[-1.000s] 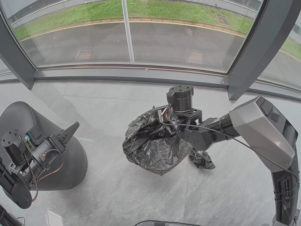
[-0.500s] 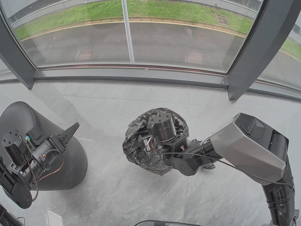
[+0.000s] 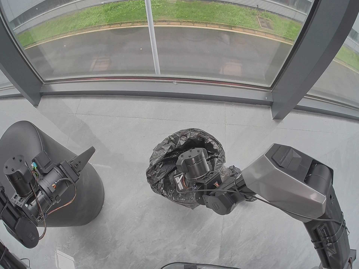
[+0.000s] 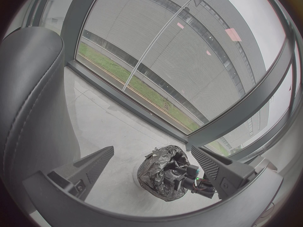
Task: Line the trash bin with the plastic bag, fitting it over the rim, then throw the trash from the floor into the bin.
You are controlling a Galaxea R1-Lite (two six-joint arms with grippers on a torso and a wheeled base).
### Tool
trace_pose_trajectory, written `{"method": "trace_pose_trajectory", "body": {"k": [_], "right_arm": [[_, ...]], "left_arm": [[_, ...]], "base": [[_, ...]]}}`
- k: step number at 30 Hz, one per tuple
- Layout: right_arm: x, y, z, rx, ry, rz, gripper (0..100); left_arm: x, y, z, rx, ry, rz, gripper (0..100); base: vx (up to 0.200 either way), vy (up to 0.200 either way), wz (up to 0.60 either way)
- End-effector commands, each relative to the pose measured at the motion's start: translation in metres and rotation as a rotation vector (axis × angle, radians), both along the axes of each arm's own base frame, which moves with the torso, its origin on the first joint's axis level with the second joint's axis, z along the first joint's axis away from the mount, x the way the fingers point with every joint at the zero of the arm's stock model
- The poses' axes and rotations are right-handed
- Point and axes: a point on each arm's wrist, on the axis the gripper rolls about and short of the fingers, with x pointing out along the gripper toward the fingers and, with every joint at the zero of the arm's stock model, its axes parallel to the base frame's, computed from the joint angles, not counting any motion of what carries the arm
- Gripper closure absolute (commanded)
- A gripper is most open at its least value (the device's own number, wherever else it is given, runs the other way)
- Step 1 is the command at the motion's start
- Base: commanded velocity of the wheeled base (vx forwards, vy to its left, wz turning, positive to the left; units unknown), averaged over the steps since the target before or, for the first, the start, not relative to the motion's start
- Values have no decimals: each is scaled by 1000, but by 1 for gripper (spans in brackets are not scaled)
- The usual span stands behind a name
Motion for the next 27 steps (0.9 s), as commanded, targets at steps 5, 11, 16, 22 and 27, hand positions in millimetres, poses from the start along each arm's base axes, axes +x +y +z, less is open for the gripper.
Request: {"method": "trace_pose_trajectory", "body": {"k": [5, 11, 16, 22, 27], "right_arm": [[1, 0, -34, -46, 51, 0, 0], [10, -8, -43, -52, 58, -25, 0], [19, -14, -48, -51, 59, -48, 0], [27, -16, -47, -43, 48, -59, 0], [28, -16, -50, -45, 51, -60, 0]], "left_arm": [[1, 0, -1, -14, 8, 2, 0], [3, 0, -2, -14, 13, 2, 0], [4, 0, -5, -13, 23, 2, 0], [5, 0, -6, -12, 31, 2, 0], [5, 0, -6, -12, 31, 2, 0]], "base": [[0, 0, 0], [0, 0, 0], [0, 0, 0], [0, 0, 0], [0, 0, 0]]}}
